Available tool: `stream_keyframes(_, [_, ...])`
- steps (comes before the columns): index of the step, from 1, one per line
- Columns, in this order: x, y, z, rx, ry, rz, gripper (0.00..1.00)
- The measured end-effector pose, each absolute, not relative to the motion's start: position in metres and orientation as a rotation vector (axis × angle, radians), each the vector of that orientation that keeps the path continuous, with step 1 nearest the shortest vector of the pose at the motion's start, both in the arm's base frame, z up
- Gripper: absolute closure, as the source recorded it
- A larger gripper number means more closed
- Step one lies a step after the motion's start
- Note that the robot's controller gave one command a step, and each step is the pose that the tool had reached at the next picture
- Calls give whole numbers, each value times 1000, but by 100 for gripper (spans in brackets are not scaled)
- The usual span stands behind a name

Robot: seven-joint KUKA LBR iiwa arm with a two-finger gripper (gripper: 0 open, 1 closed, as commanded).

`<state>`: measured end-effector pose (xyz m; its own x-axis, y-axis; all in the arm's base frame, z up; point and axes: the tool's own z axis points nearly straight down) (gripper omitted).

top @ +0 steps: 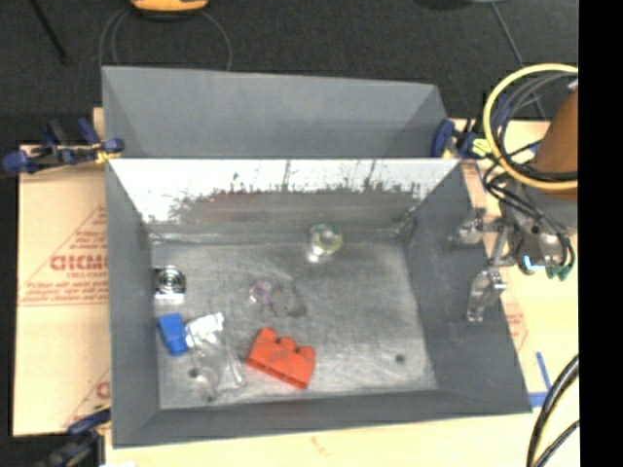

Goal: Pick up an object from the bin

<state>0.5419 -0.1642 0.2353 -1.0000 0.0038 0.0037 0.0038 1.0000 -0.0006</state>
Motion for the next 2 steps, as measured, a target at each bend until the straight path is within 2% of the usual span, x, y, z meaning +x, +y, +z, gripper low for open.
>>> stream_keyframes(1, [519,-154,72,-583,-3094,-19,0])
stream_keyframes(2, [601,-110,74,-433,-3124,1,0])
